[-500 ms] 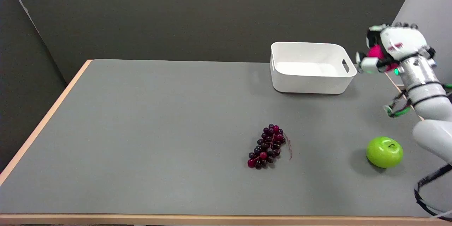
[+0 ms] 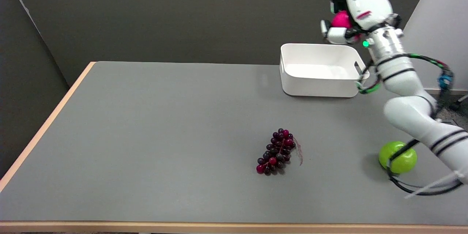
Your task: Place the red apple into the white box.
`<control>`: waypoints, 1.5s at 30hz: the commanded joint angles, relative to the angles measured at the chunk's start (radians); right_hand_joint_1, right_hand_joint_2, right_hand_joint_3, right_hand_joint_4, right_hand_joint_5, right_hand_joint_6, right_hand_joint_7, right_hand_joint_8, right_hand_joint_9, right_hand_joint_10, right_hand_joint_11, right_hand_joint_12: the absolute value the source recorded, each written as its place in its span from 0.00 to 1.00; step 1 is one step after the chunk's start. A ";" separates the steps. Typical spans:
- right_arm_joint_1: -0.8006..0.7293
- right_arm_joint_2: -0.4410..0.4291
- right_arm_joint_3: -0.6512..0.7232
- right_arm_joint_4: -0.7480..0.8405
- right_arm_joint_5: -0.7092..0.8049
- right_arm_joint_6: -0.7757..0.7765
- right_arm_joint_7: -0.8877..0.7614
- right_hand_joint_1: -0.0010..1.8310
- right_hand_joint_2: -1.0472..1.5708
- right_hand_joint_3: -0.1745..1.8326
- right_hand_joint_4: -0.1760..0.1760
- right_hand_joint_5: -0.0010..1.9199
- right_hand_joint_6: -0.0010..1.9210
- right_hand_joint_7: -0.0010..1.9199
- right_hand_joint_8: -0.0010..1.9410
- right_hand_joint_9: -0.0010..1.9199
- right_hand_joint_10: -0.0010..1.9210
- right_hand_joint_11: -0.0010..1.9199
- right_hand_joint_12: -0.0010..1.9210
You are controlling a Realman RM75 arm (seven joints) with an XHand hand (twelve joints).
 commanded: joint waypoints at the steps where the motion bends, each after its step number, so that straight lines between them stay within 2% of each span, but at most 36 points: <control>1: 0.387 -0.208 -0.357 -0.307 -0.030 -0.001 0.022 0.46 0.76 0.58 0.56 0.33 1.00 0.32 1.00 0.52 1.00 0.39 1.00; 10: 0.462 -0.262 -0.360 -0.593 -0.020 -0.037 0.021 0.46 0.76 0.57 0.55 0.33 1.00 0.31 1.00 0.49 1.00 0.34 1.00; 15: 0.480 -0.262 -0.340 -0.664 0.017 -0.056 0.009 0.46 0.76 0.57 0.55 0.33 1.00 0.30 1.00 0.48 1.00 0.32 1.00; 21: 0.482 -0.254 -0.336 -0.701 0.109 -0.062 -0.092 0.46 0.76 0.56 0.54 0.32 1.00 0.28 1.00 0.47 1.00 0.29 1.00; 32: 0.411 -0.215 -0.269 -0.667 0.229 -0.053 -0.141 0.46 0.77 0.55 0.54 0.32 1.00 0.27 1.00 0.44 1.00 0.25 1.00; 35: 0.369 -0.206 -0.239 -0.614 0.294 -0.040 -0.137 0.47 0.76 0.57 0.43 0.32 1.00 0.24 1.00 0.41 1.00 0.19 1.00; 36: 0.352 -0.202 -0.228 -0.591 0.309 -0.036 -0.137 0.48 0.78 0.54 0.32 0.31 1.00 0.18 1.00 0.37 1.00 0.06 1.00; 37: 0.338 -0.197 -0.220 -0.569 0.314 -0.035 -0.137 0.48 0.79 0.50 0.26 0.30 0.98 0.16 0.99 0.34 0.99 0.00 1.00; 38: 0.320 -0.191 -0.211 -0.540 0.316 -0.034 -0.137 0.49 0.80 0.47 0.25 0.30 0.97 0.15 0.98 0.32 0.98 0.00 1.00; 39: 0.307 -0.186 -0.206 -0.516 0.316 -0.031 -0.137 0.47 0.79 0.48 0.28 0.28 0.90 0.17 0.86 0.30 0.89 0.00 0.99; 40: 0.297 -0.181 -0.204 -0.501 0.316 -0.028 -0.137 0.39 0.75 0.54 0.35 0.23 0.74 0.22 0.59 0.27 0.68 0.00 0.98; 41: 0.284 -0.176 -0.202 -0.472 0.316 -0.025 -0.137 0.33 0.72 0.59 0.43 0.18 0.61 0.25 0.37 0.23 0.51 0.01 0.94; 43: 0.265 -0.166 -0.199 -0.418 0.310 -0.016 -0.136 0.26 0.70 0.60 0.57 0.14 0.48 0.18 0.25 0.16 0.41 0.04 0.80; 45: 0.254 -0.158 -0.199 -0.380 0.309 -0.012 -0.136 0.20 0.69 0.61 0.62 0.13 0.34 0.14 0.18 0.11 0.35 0.04 0.66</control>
